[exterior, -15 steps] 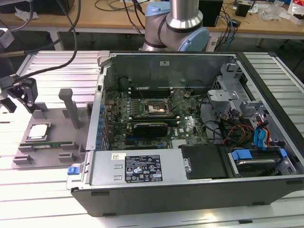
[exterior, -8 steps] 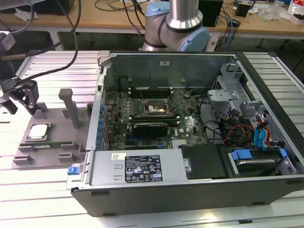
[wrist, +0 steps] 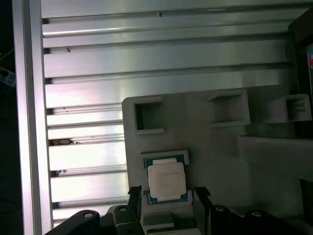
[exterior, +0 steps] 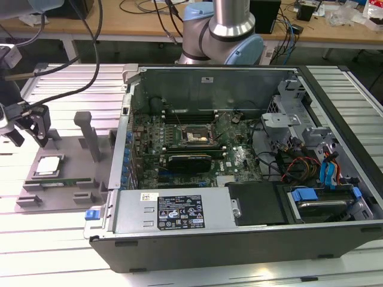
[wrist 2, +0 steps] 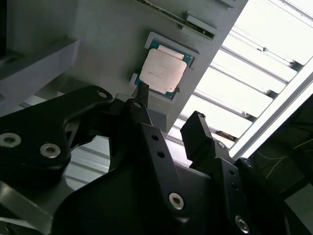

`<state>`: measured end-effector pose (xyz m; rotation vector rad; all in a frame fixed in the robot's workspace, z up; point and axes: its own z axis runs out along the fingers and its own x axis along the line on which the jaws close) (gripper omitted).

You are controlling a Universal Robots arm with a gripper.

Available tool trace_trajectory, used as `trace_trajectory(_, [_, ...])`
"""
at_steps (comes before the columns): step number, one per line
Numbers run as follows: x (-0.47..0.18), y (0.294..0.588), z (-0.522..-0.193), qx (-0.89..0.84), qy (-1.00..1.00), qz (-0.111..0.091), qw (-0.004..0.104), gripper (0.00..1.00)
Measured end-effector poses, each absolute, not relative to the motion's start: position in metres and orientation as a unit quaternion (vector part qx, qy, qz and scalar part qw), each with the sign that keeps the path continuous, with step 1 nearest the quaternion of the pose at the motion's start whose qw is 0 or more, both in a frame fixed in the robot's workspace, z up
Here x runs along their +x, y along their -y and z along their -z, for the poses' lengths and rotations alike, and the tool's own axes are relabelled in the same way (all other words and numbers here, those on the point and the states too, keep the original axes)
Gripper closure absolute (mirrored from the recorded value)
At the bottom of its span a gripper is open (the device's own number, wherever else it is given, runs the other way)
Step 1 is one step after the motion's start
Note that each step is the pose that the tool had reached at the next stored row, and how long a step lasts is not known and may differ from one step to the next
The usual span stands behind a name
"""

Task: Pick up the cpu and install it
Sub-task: 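Pick up the cpu and move it towards the insertion slot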

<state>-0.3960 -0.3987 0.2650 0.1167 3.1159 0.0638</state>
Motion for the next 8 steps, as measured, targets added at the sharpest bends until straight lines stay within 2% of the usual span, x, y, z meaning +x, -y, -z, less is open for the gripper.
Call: trace_trajectory(8, [-0.3960,0.3987,-0.2571,0.037,-0.999,-0.020,0.011,0.45])
